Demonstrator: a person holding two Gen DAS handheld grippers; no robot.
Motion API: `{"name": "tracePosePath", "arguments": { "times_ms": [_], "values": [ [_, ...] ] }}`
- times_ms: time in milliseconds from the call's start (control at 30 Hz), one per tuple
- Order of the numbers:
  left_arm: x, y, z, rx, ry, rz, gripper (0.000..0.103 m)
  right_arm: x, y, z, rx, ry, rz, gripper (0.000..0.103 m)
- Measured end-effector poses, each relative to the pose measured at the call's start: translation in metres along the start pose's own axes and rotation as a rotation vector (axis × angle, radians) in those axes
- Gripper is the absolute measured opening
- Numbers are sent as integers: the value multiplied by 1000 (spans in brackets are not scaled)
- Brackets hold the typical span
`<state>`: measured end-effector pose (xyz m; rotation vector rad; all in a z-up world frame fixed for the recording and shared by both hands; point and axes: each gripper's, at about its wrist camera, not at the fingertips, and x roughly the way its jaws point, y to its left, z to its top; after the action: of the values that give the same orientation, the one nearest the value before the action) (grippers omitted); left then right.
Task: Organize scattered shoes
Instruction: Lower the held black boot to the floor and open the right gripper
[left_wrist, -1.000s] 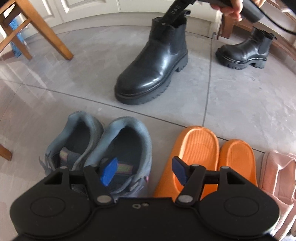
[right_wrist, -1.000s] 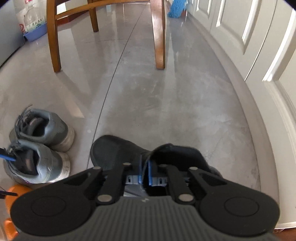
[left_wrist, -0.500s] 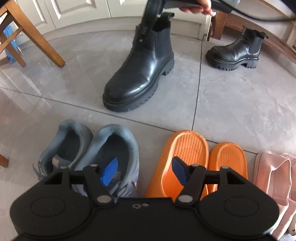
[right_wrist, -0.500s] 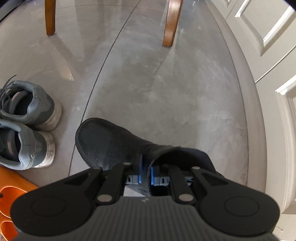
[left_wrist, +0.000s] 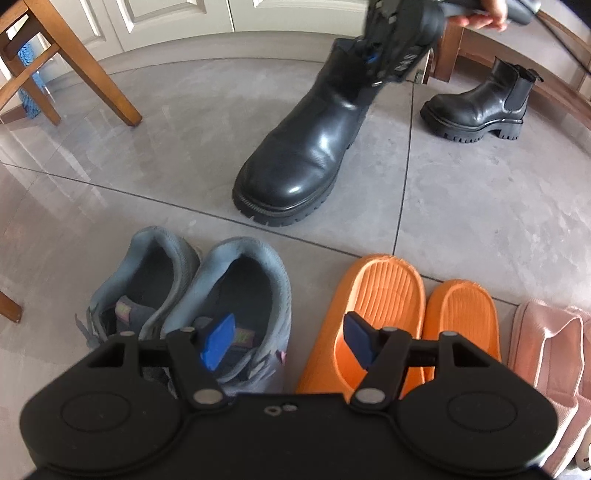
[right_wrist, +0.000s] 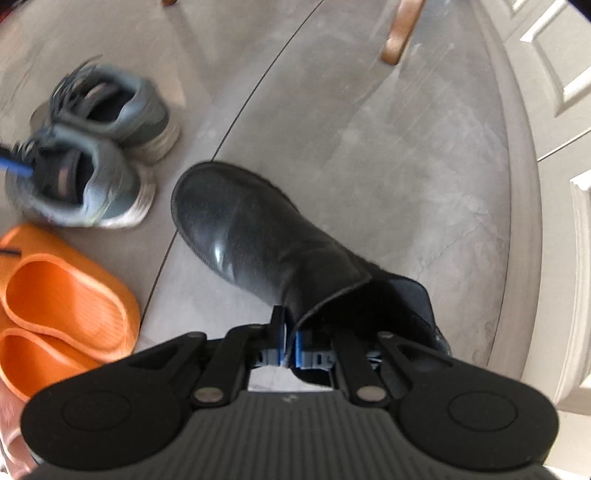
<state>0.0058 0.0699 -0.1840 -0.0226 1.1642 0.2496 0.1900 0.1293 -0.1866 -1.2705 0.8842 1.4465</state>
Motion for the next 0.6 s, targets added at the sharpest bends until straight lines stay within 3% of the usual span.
{"name": "tracePosePath", "arguments": {
  "times_ms": [133,233,333,433,467,533,600],
  "values": [
    [0,2,2,-12,-3,-1,65,-8,4,-14,-14,40,1,6],
    [-2,-1,4,-6,-17,-2,65,-13,3,-10,36,-24,-45,8],
    [-2,-4,2,9,-18,-11,65,-14,5,7,88,-109,-101,19],
    [0,-5,1,10,-18,-12,65,-5,15,17,41,-73,-159,22],
    [0,-5,1,12,-23,-12,65,-4,18,18,43,-57,-191,42],
    [0,-8,6,19,-41,-19,65,-19,19,11,96,-111,-257,67],
    [-1,-16,15,42,-46,-36,65,-52,20,-13,188,-216,-312,80]
  ]
}}
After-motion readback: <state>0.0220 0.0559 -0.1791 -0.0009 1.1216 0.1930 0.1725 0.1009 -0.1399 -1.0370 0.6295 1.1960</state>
